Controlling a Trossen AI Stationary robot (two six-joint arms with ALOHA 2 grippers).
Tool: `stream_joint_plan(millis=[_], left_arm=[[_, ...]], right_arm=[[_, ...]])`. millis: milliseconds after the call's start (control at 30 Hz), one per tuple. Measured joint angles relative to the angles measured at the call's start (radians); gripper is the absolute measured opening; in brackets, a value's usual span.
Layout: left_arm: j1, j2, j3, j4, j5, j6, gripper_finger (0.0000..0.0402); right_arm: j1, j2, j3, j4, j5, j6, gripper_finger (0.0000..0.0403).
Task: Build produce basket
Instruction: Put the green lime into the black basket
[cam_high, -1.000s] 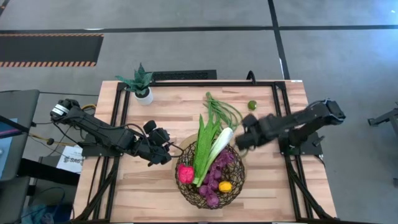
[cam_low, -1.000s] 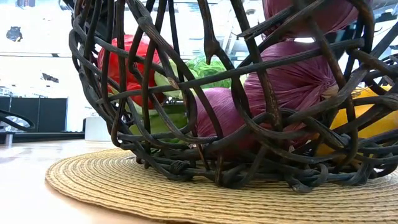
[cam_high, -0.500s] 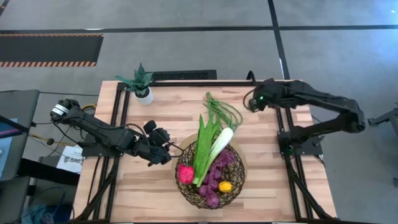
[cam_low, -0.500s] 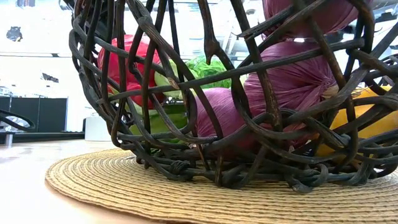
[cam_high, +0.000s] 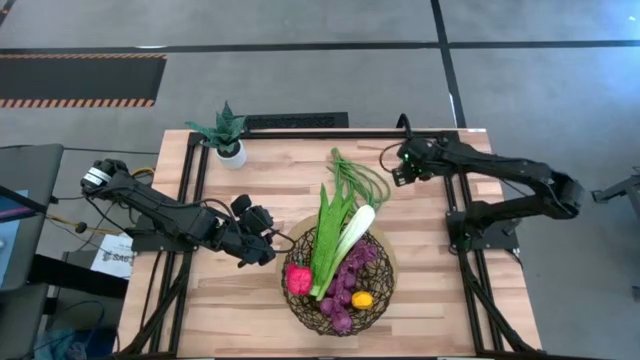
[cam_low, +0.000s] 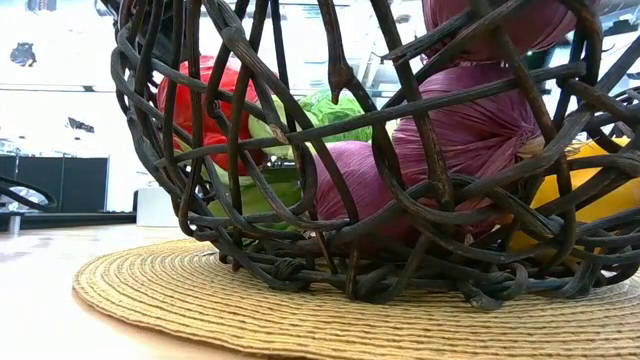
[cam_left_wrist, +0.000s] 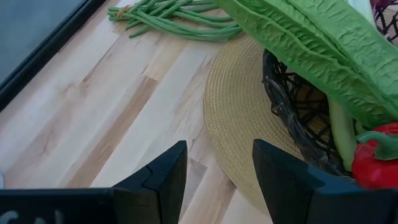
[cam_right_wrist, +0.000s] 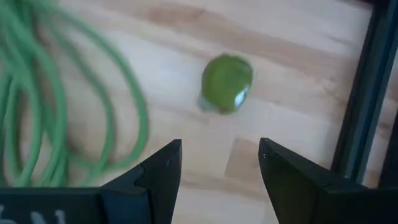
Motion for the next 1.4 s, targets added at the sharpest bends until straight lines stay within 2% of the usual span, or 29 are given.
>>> stream_joint_plan(millis=[133, 367, 667, 900, 1100, 1400], left_arm=[[0.000, 0.000, 0.000, 0.000, 0.000, -0.023, 0.0171], [0.000, 0.000, 0.000, 0.001, 0.001, -0.032, 0.0171], [0.000, 0.000, 0.000, 0.000, 0.001, -0.017, 0.0171], [0.000, 0.000, 0.000, 0.000, 0.001, -0.014, 0.0171], [0.000, 0.000, 0.000, 0.000, 0.001, -0.015, 0.0171], [0.000, 0.000, 0.000, 0.000, 0.000, -0.016, 0.0171]], right_arm=[[-0.092, 0.065, 0.000, 0.076, -0.087, -0.046, 0.0229], [-0.166, 0.194, 0.000, 0.206, -0.158, -0.090, 0.0229], [-0.191, 0.329, 0.001, 0.203, -0.150, -0.121, 0.0229], [-0.227, 0.399, 0.000, 0.285, -0.150, -0.155, 0.0229], [-0.231, 0.404, 0.026, 0.273, -0.126, -0.193, 0.0229], [-0.238, 0.402, 0.157, 0.182, -0.051, -0.244, 0.0229]])
